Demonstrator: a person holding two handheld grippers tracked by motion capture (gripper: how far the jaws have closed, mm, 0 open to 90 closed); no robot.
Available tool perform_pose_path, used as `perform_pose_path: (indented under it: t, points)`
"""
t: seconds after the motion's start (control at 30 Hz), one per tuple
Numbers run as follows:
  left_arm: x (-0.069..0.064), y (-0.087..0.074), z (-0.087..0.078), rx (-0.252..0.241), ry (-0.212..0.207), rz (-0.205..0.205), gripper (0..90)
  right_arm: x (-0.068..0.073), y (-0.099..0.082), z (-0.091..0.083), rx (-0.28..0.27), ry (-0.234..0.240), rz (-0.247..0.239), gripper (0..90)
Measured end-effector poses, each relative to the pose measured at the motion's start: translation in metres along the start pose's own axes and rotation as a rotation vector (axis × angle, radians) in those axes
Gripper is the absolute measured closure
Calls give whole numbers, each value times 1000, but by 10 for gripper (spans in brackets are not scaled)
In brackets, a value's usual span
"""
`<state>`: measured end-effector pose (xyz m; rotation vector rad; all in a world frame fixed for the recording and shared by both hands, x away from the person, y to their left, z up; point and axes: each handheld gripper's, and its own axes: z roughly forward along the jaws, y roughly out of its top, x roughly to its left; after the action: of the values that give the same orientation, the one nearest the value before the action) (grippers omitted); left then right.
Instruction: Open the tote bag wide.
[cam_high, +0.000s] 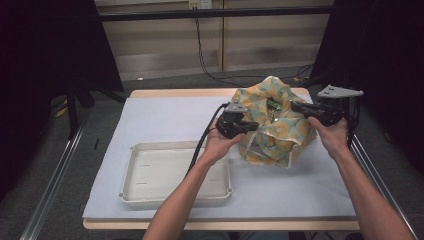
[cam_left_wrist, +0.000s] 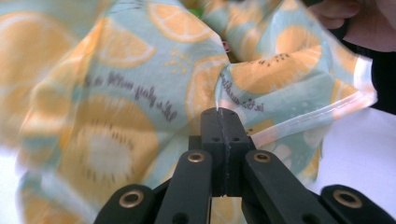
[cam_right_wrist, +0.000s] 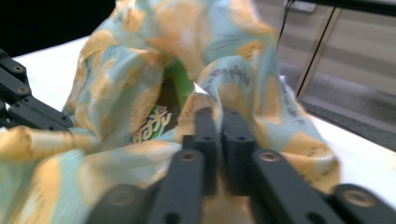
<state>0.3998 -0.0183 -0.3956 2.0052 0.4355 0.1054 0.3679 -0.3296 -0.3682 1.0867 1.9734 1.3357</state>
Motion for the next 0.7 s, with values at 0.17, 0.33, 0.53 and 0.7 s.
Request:
perform_pose_path:
  t: [0.17, 0.33, 0.53, 0.7]
  points:
    - [9, -12, -26, -11, 31, -19, 900, -19, -6, -20, -29, -57, 35, 900]
    - [18, -24, -39, -23, 24, -62, 900, -39, -16, -34, -34, -116, 75, 900]
    - [14, -26, -36, -12, 3, -46, 900, -39, -23, -29, -22, -81, 81, 845]
    - [8, -22, -39, -50, -8, -44, 814, -30, -20, -30, -26, -59, 51, 683]
